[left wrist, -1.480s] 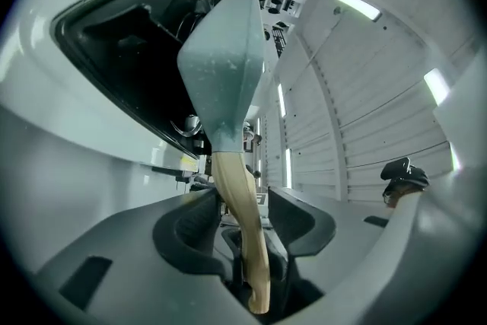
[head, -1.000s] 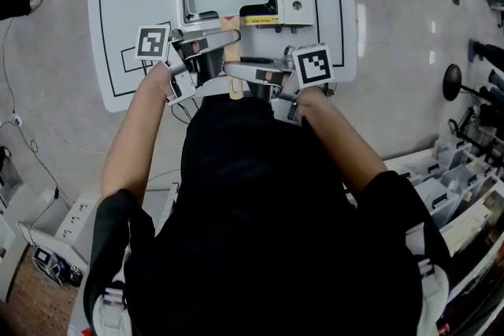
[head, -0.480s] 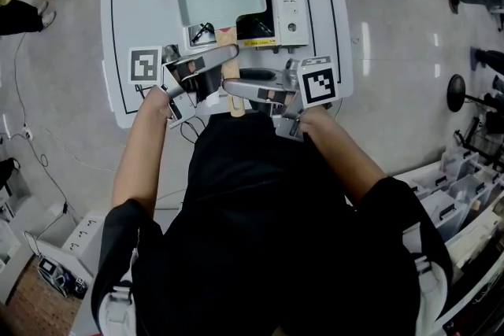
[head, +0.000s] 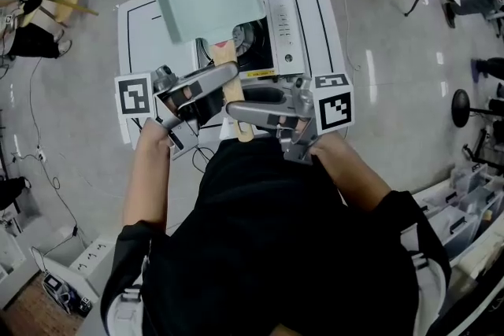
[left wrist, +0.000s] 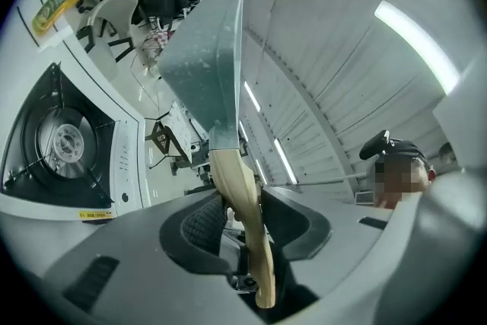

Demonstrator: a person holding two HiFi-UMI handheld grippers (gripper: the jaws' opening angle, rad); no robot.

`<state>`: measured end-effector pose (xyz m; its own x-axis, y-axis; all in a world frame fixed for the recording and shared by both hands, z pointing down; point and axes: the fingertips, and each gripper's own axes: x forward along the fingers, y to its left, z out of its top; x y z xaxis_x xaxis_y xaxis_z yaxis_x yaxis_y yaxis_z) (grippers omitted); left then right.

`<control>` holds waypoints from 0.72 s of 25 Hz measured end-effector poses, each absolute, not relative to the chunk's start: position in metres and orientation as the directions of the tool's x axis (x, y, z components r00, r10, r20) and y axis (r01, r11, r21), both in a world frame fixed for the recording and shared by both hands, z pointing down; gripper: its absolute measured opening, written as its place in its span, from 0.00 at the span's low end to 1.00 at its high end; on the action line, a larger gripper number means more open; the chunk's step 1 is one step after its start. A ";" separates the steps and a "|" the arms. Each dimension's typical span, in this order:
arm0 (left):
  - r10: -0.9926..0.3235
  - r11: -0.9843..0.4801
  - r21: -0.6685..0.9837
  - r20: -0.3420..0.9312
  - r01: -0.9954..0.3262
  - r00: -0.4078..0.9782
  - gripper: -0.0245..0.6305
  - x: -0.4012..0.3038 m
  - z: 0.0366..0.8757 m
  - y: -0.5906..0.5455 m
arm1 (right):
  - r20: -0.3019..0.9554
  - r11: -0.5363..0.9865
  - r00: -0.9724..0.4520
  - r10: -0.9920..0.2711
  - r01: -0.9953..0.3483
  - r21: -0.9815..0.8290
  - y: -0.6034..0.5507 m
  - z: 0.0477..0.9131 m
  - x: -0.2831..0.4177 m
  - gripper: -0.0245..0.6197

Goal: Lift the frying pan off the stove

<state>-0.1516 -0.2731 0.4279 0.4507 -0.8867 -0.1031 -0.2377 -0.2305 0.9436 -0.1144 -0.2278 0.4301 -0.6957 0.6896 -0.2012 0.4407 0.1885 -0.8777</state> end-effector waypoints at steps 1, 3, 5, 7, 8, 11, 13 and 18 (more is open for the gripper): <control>-0.886 -0.232 0.940 -0.097 -0.251 0.454 0.26 -0.149 0.420 -0.274 | -0.209 0.187 -0.695 0.688 0.448 -0.875 -0.228 0.423 -0.112 0.27; -0.885 -0.235 0.934 -0.091 -0.270 0.456 0.26 -0.144 0.406 -0.273 | -0.216 0.192 -0.692 0.689 0.461 -0.866 -0.227 0.410 -0.108 0.27; -0.885 -0.239 0.930 -0.090 -0.280 0.457 0.26 -0.138 0.395 -0.272 | -0.219 0.197 -0.688 0.692 0.472 -0.859 -0.225 0.400 -0.102 0.27; -0.884 -0.246 0.926 -0.094 -0.285 0.457 0.26 -0.132 0.387 -0.269 | -0.227 0.194 -0.686 0.691 0.478 -0.856 -0.223 0.392 -0.095 0.27; -0.884 -0.249 0.926 -0.099 -0.284 0.456 0.26 -0.129 0.385 -0.268 | -0.231 0.191 -0.687 0.689 0.479 -0.857 -0.223 0.390 -0.092 0.27; -0.886 -0.250 0.931 -0.108 -0.266 0.451 0.26 -0.123 0.381 -0.267 | -0.239 0.180 -0.687 0.686 0.478 -0.860 -0.223 0.386 -0.086 0.27; -0.886 -0.243 0.933 -0.102 -0.266 0.452 0.26 -0.120 0.383 -0.267 | -0.243 0.172 -0.686 0.686 0.477 -0.862 -0.222 0.386 -0.083 0.27; -0.884 -0.228 0.935 -0.083 -0.271 0.460 0.26 -0.111 0.387 -0.268 | -0.250 0.154 -0.688 0.681 0.468 -0.870 -0.222 0.391 -0.074 0.27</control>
